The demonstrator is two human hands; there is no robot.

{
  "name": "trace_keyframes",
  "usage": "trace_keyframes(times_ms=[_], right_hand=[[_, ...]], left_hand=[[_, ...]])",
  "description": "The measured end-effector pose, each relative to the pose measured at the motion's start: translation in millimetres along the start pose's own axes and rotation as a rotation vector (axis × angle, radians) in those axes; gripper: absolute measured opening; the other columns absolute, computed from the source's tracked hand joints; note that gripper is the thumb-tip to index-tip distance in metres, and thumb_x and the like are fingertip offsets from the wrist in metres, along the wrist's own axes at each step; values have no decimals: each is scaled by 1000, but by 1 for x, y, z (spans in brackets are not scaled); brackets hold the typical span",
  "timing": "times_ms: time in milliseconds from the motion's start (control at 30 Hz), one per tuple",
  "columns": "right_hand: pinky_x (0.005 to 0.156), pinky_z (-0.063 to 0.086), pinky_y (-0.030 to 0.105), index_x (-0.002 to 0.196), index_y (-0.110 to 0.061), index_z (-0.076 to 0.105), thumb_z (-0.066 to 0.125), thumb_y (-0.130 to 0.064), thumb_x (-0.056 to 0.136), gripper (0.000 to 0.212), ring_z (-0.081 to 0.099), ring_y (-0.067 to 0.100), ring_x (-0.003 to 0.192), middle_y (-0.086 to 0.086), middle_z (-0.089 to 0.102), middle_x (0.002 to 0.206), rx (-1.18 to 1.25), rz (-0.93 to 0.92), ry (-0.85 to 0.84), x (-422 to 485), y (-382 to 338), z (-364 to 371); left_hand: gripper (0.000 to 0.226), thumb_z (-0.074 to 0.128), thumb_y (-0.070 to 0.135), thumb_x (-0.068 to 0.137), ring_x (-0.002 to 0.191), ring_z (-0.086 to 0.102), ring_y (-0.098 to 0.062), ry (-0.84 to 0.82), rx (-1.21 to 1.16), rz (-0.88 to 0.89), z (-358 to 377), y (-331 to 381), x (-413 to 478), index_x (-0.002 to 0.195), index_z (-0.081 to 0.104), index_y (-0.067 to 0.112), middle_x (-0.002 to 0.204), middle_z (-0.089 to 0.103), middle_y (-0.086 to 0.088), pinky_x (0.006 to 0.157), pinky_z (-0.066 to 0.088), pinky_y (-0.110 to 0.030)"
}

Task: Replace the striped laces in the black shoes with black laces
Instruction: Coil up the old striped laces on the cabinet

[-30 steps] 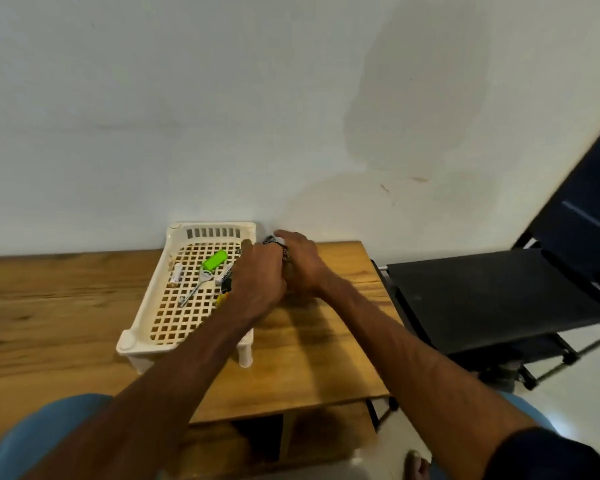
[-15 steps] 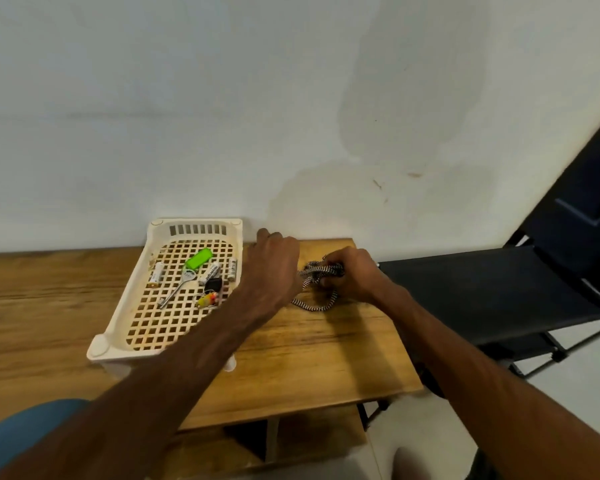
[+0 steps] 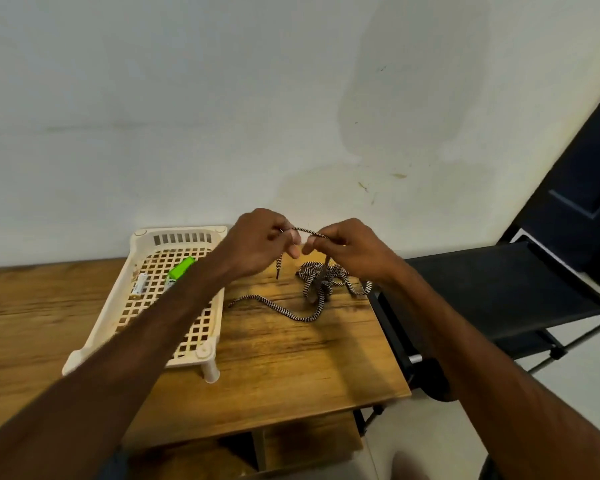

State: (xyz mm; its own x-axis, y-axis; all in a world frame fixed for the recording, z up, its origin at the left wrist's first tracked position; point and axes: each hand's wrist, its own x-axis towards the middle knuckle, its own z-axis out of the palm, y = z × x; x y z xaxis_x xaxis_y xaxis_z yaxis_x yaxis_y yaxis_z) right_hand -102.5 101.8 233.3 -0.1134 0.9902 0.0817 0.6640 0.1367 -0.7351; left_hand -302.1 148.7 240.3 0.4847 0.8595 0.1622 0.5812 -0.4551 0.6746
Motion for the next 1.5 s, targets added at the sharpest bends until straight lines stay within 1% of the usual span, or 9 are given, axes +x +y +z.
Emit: trace_keyframes(times_ms=[267,467,633,733,833,967,1133,1267,1500], right_hand=[[41,33,18,93,-16,64,58,-45,103,31,33,5,46,-9,35,58,1119,181,-52,-3,-11,-20],[35,26,15,92,-18,58,44,-36,109,28,35,4,41,-10,35,55,1585,110,-112,-6,-12,-30],[43,38,18,106,-12,63,48,-30,108,24,47,7,53,-5,50,66,1413,180,-42,-4,-9,-17],[74,56,32,119,-6,69,53,-24,105,28,69,21,89,2,73,102,512,240,-30,-4,-4,-9],[104,41,28,142,-11,54,70,-23,96,50,53,18,129,2,57,141,-245,101,64,-10,-1,1],[101,52,32,135,-14,61,72,-1,85,53,64,14,117,-2,68,127,15,-167,81,-8,-10,2],[72,63,48,111,-1,71,57,-10,104,18,67,26,63,9,70,75,312,-36,-52,-11,-14,-7],[43,22,23,88,-12,75,60,-38,103,33,24,10,49,-5,35,57,462,112,-24,-11,-18,-26],[35,10,16,70,-23,49,44,-40,107,42,10,5,45,-11,15,57,1417,109,-37,-13,-16,-64]], left_hand=[[18,40,10,107,57,53,-9,-67,-1289,-407,-27,-12,0,103,58,12,66,51,6,69,59,-32],[32,29,0,104,56,52,-8,403,-1818,-579,-41,-25,7,93,58,9,65,60,2,66,55,-27],[32,32,3,107,64,61,-8,446,-1774,-588,-34,-19,10,117,62,9,90,74,-3,72,56,-26],[26,38,8,108,66,69,-12,280,-1462,-510,-16,5,7,116,63,6,90,78,-7,64,57,-24],[27,47,19,108,65,69,-13,100,-1021,-383,2,27,-5,109,69,3,84,78,-7,60,57,-23],[32,52,26,106,57,60,-9,-25,-747,-236,16,42,-17,100,73,4,71,70,-1,54,52,-20],[30,46,22,108,47,45,-11,16,-757,-316,7,33,-12,90,66,8,60,51,2,46,39,-21],[27,38,13,101,39,20,-7,15,-829,-498,3,21,-6,78,51,16,52,29,8,37,17,-18],[30,28,5,95,32,23,-5,575,-1100,-677,-18,0,5,78,49,18,47,32,9,34,15,-15]])
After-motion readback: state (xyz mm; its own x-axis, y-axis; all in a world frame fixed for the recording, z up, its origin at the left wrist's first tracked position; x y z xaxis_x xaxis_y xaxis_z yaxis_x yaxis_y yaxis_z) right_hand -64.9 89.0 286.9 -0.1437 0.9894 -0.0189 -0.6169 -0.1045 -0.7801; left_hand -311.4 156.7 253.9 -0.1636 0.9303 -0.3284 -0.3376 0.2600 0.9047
